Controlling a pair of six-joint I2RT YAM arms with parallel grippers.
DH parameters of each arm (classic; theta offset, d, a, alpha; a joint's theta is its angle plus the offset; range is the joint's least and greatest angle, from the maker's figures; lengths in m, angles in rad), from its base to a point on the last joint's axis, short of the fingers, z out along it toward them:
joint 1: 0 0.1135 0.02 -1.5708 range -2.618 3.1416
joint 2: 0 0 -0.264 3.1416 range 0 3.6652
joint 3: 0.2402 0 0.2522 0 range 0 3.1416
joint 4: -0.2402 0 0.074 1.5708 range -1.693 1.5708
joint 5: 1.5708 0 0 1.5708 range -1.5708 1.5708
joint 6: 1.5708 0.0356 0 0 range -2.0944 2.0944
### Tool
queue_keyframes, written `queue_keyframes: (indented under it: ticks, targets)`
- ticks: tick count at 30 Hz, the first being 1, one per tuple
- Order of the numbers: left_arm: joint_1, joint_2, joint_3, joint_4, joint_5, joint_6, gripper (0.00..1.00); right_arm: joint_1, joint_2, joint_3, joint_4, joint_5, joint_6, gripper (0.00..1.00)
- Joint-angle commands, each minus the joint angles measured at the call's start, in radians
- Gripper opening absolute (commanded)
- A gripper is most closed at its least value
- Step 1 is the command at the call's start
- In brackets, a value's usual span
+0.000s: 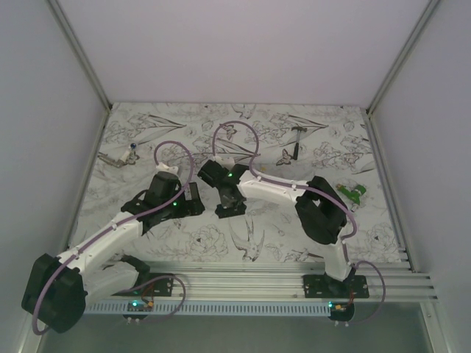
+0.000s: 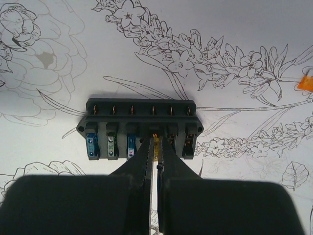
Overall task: Snap on the fuse box
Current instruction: Install the fuse at the fuse box base.
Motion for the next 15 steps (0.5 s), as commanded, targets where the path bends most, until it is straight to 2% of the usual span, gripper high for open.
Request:
queue_keyframes:
  ticks: [1, 15]
  targets:
    - [0.007, -0.005, -0.012, -0.023, -0.012, -0.005, 1.0, -0.029, 0.09, -0.023, -0.037, -0.104, 0.0, 0.0]
    - [0.008, 0.004, -0.022, -0.005, -0.018, -0.022, 1.0, -0.021, 0.125, 0.018, -0.067, -0.065, 0.056, 0.0]
